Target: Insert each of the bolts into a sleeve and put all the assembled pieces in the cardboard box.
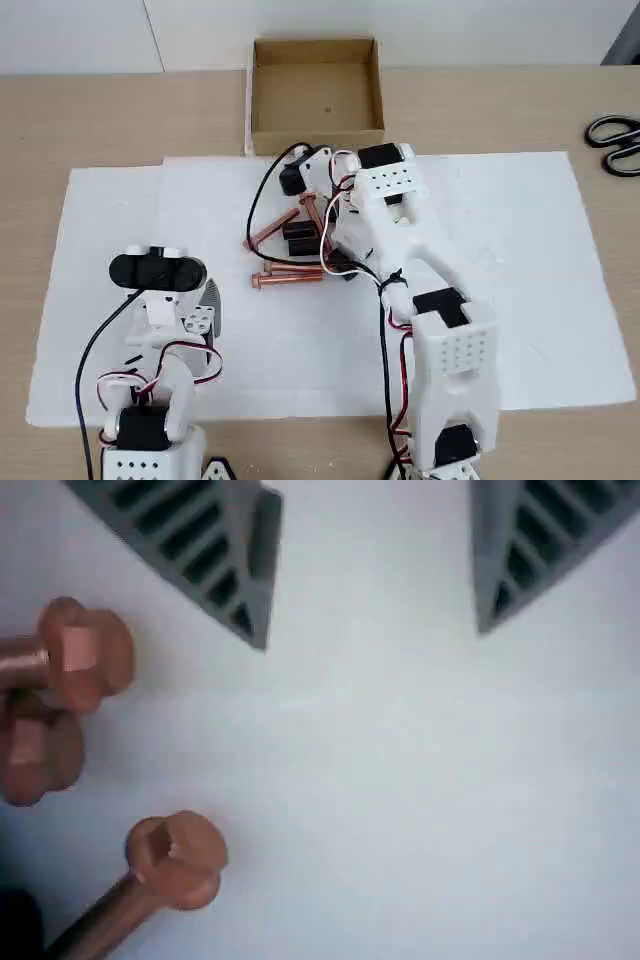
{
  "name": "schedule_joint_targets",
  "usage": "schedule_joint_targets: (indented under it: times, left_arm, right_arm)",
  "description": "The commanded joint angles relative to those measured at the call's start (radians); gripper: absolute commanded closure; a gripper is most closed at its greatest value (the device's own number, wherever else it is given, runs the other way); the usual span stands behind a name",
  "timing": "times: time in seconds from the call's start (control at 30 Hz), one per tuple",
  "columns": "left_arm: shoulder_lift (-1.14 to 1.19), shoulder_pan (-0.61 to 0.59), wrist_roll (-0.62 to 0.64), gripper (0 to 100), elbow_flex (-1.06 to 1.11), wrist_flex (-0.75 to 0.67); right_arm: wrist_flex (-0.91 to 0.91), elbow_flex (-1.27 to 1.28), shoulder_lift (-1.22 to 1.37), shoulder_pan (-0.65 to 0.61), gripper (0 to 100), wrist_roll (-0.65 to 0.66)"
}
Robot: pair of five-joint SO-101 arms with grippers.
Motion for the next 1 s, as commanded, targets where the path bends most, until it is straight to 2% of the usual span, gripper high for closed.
schedule_joint_targets:
  times: [0.0,0.33,0.67,0.97]
  left_arm:
    - [-0.017,-0.009,-0.003,87,-0.005,-0.026]
    - [-0.017,-0.009,-0.003,87,-0.005,-0.026]
    - [-0.017,-0.009,-0.003,87,-0.005,-0.026]
    - [-0.017,-0.009,-0.003,87,-0.004,-0.026]
  right_arm:
    - [0.047,-0.014,-0.110,-0.030,99.5,-0.018]
    - [0.131,-0.014,-0.211,0.007,99.5,-0.063]
    - [0.209,-0.006,-0.260,0.147,99.5,-0.377]
    - [0.166,0.097,-0.137,0.165,99.4,-0.494]
